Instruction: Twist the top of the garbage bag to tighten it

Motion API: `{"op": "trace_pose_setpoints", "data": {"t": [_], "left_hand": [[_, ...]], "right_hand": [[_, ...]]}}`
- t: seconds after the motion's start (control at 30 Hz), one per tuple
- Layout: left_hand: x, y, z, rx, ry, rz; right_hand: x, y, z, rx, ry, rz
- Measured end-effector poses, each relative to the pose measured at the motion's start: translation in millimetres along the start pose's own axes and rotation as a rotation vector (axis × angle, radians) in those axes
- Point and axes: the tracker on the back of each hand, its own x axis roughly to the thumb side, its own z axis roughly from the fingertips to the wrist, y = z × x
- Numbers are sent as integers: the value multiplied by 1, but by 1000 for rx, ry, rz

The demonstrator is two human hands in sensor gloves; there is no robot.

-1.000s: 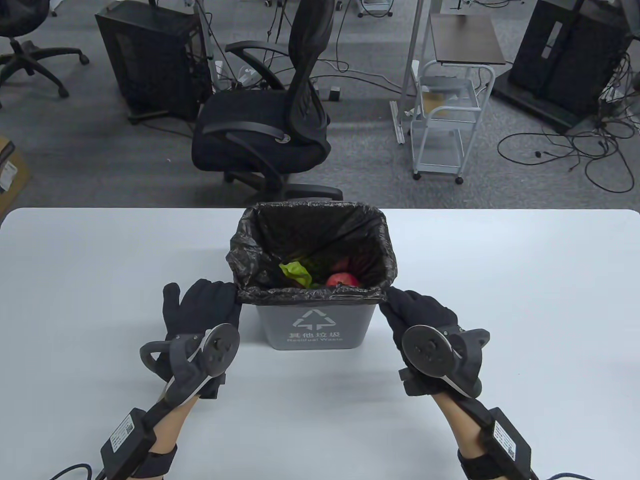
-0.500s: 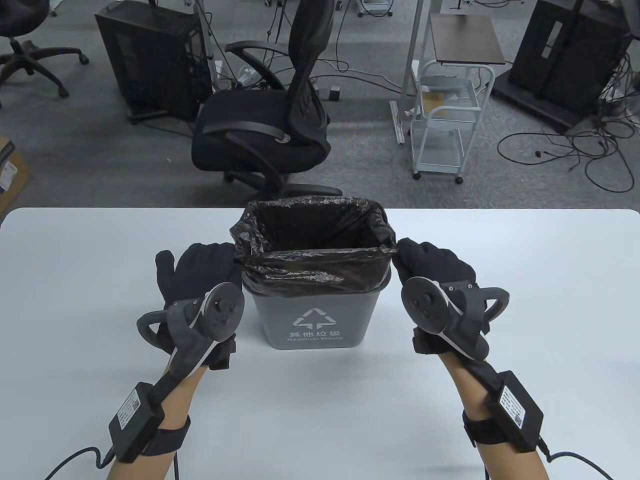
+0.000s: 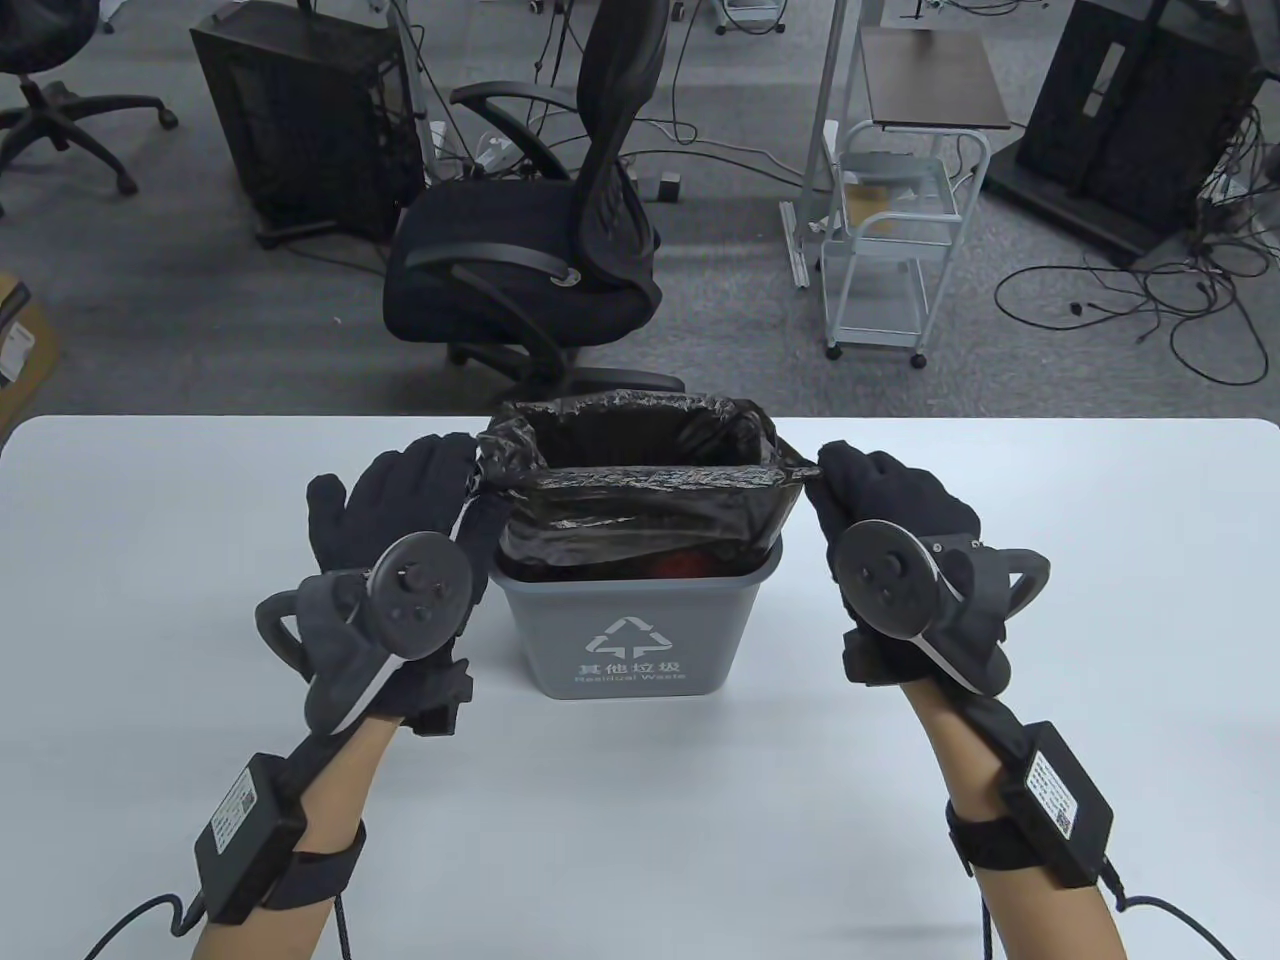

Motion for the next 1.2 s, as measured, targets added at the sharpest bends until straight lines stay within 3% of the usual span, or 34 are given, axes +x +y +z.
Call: {"op": "trace_pose_setpoints", "data": {"t": [0.17, 0.27, 0.43, 0.5, 0.6, 0.73, 0.83, 1.0, 1.2], "left_hand": [[-29, 13, 5, -2, 4, 75], [-53, 13, 2, -66, 14, 204], [-94, -14, -18, -275, 69, 582], [-101, -36, -27, -367, 102, 596], [-106, -71, -38, -513, 162, 601], [-105, -114, -59, -762, 213, 772], [-102, -127, -74, -762, 250, 654], [-99, -136, -92, -939, 270, 776], [-95, -136, -105, -947, 306, 696]], "right_hand": [[-17, -4, 5, 39, 31, -108], [-31, -1, 4, 64, 77, -175], [-46, 27, -5, 200, 148, -288], [-50, 47, -11, 289, 179, -352], [-55, 75, -21, 385, 217, -476], [-68, 114, -33, 547, 335, -699], [-77, 135, -40, 667, 429, -859], [-79, 152, -52, 928, 433, -970], [-63, 153, -64, 1027, 395, -875]]}}
